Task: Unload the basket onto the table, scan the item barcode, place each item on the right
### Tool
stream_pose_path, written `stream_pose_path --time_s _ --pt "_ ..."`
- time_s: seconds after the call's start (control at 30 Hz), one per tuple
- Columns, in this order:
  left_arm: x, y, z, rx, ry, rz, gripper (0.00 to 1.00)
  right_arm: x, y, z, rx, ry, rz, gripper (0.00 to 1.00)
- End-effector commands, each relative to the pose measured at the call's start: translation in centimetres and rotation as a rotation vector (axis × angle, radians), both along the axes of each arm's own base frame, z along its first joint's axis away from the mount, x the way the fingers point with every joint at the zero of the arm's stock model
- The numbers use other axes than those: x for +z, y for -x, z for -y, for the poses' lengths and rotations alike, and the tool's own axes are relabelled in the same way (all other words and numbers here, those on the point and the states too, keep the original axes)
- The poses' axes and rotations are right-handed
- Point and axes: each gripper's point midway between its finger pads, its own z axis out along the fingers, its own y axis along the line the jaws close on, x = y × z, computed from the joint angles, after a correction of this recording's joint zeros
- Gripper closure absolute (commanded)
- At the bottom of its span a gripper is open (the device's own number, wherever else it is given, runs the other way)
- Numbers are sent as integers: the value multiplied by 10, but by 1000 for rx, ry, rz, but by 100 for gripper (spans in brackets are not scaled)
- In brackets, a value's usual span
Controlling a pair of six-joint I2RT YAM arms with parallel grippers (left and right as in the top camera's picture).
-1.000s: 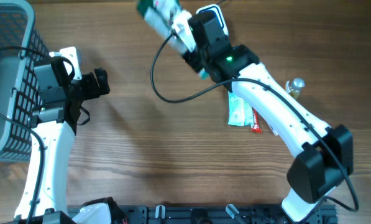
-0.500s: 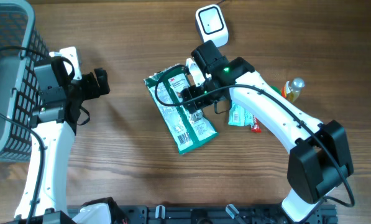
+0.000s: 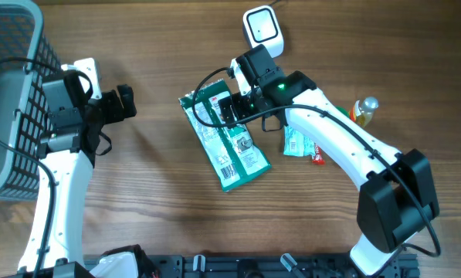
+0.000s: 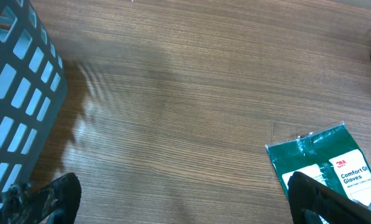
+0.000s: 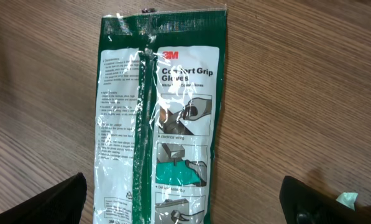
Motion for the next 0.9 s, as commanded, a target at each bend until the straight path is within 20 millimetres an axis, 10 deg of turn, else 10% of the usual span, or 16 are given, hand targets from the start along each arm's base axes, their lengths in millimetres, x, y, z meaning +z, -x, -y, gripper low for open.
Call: stream_pose_path --time_s 0.0,0.37,0.63,0.87 --pt "3 -2 -1 -4 -4 9 0 -6 -2 3 -20 13 -7 0" --pt "3 -2 -1 -4 -4 8 0 22 -1 3 -19 -25 49 0" --pt "3 -2 -1 -4 -4 9 0 210 42 33 -24 -276 430 0" --pt "3 -2 -1 -4 -4 8 0 321 101 102 -102 -427 720 0"
